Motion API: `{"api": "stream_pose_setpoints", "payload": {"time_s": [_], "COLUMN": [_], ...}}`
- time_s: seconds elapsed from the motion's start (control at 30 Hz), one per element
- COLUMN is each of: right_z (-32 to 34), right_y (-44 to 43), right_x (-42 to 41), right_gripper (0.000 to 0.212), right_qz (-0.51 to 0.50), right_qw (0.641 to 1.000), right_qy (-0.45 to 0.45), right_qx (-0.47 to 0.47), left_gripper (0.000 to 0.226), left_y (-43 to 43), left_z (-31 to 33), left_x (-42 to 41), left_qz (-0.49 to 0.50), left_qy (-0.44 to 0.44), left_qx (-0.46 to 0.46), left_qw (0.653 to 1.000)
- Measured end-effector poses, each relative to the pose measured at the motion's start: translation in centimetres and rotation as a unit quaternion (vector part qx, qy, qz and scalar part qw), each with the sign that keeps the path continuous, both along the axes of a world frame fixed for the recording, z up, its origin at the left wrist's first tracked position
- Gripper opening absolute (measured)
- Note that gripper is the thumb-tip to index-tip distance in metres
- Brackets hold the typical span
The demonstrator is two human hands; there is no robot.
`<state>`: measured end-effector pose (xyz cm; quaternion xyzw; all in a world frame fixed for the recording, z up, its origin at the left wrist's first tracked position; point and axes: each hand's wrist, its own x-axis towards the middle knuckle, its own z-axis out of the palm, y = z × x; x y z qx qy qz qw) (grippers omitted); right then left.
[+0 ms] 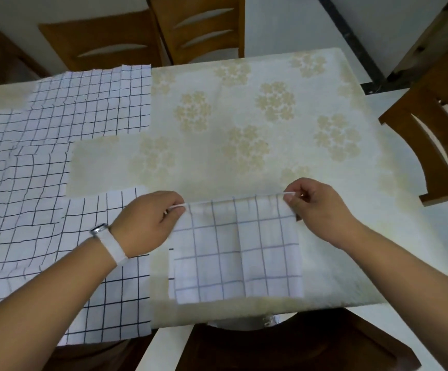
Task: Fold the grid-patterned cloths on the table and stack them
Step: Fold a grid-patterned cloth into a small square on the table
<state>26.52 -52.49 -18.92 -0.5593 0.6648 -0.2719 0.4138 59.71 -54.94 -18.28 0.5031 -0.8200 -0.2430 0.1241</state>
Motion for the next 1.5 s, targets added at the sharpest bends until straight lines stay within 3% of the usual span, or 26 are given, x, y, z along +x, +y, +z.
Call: {"api": "stream_pose_setpoints", "payload": {"time_s": [0.13, 0.3, 0.4, 0.47, 0.57, 0.63, 0.73, 0.8, 0.9, 1.07, 1.5], "right_z": [-6.3, -11.3, -12.4, -12.6, -12.6, -12.4, -12.4, -13.1, -14.6, -15.5, -16.3], "right_y": [-1.3, -2.1, -2.7, -3.1, -2.5, -1.4, 1.1, 2.5, 3.6, 3.9, 1.7], "right_x": [0.9, 1.6, 2.2, 2.3, 2.1, 2.2, 3.6, 4.6, 4.3, 3.2, 4.5], "right_gripper": [0.015, 0.014, 0.016, 0.018, 0.035, 0.042, 0.053, 0.066, 0.083, 0.086, 0.086], "right_qz": [0.041, 0.102, 0.103, 0.105, 0.117, 0.157, 0.263, 0.342, 0.384, 0.375, 0.373], "right_qw": [0.994, 0.972, 0.97, 0.969, 0.954, 0.932, 0.893, 0.86, 0.831, 0.836, 0.841], "right_qy": [0.072, 0.169, 0.187, 0.203, 0.275, 0.321, 0.348, 0.367, 0.4, 0.401, 0.385], "right_qx": [0.069, 0.126, 0.113, 0.093, 0.018, -0.053, -0.112, -0.092, -0.046, -0.023, -0.067], "left_gripper": [0.019, 0.019, 0.016, 0.014, 0.034, 0.047, 0.069, 0.081, 0.09, 0.097, 0.097], "left_y": [-1.0, -1.3, -1.6, -1.7, -0.6, 0.9, 3.6, 4.9, 5.5, 5.2, 3.1], "left_z": [-6.5, -12.6, -13.7, -13.9, -13.8, -13.8, -13.6, -14.1, -15.3, -16.9, -17.1], "left_x": [-0.4, -1.2, -2.3, -2.7, -3.4, -4.3, -6.8, -8.1, -8.3, -6.3, -6.3], "left_qz": [0.031, 0.053, 0.094, 0.118, 0.097, 0.025, -0.099, -0.132, -0.135, -0.115, -0.079], "left_qy": [-0.058, -0.129, -0.143, -0.155, -0.134, -0.118, -0.177, -0.219, -0.25, -0.261, -0.27], "left_qx": [0.134, 0.196, 0.157, 0.068, -0.035, -0.043, 0.013, 0.052, 0.044, 0.045, 0.045], "left_qw": [0.989, 0.971, 0.973, 0.979, 0.986, 0.992, 0.979, 0.965, 0.958, 0.957, 0.958]}}
